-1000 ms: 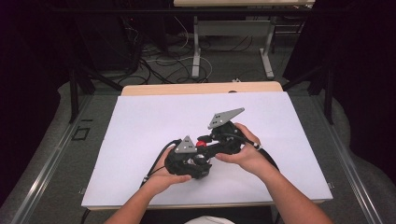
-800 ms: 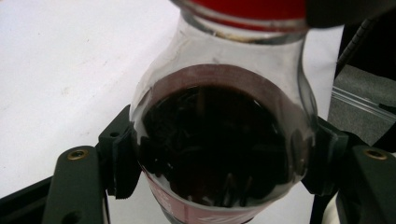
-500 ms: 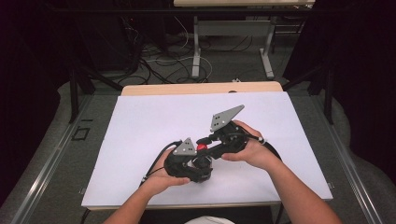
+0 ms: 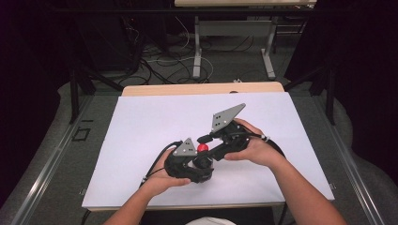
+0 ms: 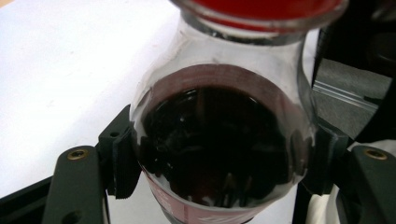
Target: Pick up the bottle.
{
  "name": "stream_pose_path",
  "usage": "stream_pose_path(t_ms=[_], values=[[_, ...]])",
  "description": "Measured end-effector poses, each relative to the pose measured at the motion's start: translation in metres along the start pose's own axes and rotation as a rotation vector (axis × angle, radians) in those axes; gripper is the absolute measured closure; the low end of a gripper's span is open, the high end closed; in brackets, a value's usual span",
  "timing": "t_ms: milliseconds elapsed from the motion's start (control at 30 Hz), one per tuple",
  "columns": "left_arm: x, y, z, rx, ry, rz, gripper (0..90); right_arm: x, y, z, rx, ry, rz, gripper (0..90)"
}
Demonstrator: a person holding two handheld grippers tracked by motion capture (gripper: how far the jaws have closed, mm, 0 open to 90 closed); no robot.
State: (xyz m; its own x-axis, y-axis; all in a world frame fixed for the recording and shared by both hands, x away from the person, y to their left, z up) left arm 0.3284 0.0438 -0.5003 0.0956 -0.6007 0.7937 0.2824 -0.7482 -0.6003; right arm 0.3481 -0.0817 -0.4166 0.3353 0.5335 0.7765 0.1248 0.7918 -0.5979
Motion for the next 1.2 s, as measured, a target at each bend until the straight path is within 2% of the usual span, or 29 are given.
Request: stream_pose_path(t_ms=[33,67,133,233,300,400,500,533,600,633,667,700,733,767,800,867,1000,1033,1067,1100,1200], values=[[0.000,-0.001,0.001,0.003,0.004,0.011,30.0,0.000,0.001,0.001,-0.033,-0.003,-0.009,47.6],[0.000,-0.001,0.001,0.015,-0.010,0.002,29.9,0.000,0.002,0.003,-0.087,0.003,-0.018,46.5],[0.000,-0.001,0.003,0.024,-0.022,0.000,29.9,0.000,0.004,0.006,-0.160,0.034,-0.024,46.1],[-0.001,-0.001,0.005,0.045,-0.046,-0.009,29.9,-0.001,0.005,0.009,-0.228,0.122,-0.075,46.2],[-0.002,-0.001,0.006,0.054,-0.056,-0.002,29.9,-0.001,0.005,0.010,-0.271,0.161,-0.107,47.4],[-0.002,-0.003,0.007,0.058,-0.063,0.013,29.9,-0.002,0.006,0.011,-0.289,0.209,-0.149,51.9],[-0.002,-0.002,0.007,0.065,-0.068,-0.002,30.0,-0.002,0.007,0.014,-0.289,0.217,-0.160,60.7],[-0.002,-0.002,0.007,0.065,-0.070,-0.003,30.0,-0.002,0.007,0.015,-0.286,0.223,-0.159,60.8],[-0.002,-0.002,0.006,0.062,-0.064,-0.005,30.0,-0.001,0.007,0.016,-0.284,0.195,-0.155,61.3],[-0.002,-0.003,0.006,0.042,-0.057,0.004,30.0,-0.001,0.007,0.016,-0.272,0.185,-0.146,61.4],[-0.002,-0.003,0.006,0.042,-0.057,0.004,30.0,-0.001,0.006,0.015,-0.248,0.173,-0.138,61.5],[-0.003,-0.003,0.004,0.041,-0.054,0.003,30.0,-0.001,0.006,0.013,-0.215,0.141,-0.120,61.6],[-0.003,-0.003,0.005,0.046,-0.035,0.006,30.0,-0.001,0.005,0.012,-0.186,0.136,-0.105,61.7],[-0.003,-0.003,0.005,0.046,-0.035,0.006,30.0,-0.001,0.003,0.009,-0.150,0.126,-0.085,61.7],[-0.003,-0.003,0.003,0.022,-0.029,0.015,30.0,-0.001,0.003,0.006,-0.117,0.084,-0.075,61.7],[-0.002,-0.003,0.001,0.011,-0.019,0.016,30.0,0.000,0.001,0.002,-0.049,0.054,-0.036,61.7],[-0.001,-0.002,-0.001,-0.013,-0.003,0.012,30.0,0.003,-0.001,-0.005,0.088,-0.060,0.029,61.6],[-0.001,-0.001,-0.001,-0.014,-0.002,0.010,30.0,0.003,-0.002,-0.007,0.110,-0.077,0.043,61.5],[-0.001,-0.001,-0.001,-0.014,-0.002,0.010,30.0,0.003,-0.002,-0.007,0.110,-0.077,0.043,61.5],[-0.001,-0.002,-0.001,-0.014,-0.009,0.012,30.0,0.005,-0.001,-0.010,0.149,-0.128,0.048,61.3],[-0.001,-0.002,0.000,-0.007,-0.012,0.013,30.0,0.005,-0.001,-0.011,0.153,-0.137,0.052,60.9]])
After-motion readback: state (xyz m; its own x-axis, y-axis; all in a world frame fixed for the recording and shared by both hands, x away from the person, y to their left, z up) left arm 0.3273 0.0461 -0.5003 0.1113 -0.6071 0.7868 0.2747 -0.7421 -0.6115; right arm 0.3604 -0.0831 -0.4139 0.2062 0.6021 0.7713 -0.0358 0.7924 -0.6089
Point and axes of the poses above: each handheld gripper's, and its own axes: y roughly forward along the jaws, x roughly out of its top, z roughly to its left, the point moved 4 cm from there along y, roughly forward along the jaws, and after that the axes turned 12 degrees about y, right-handed, at the moved point
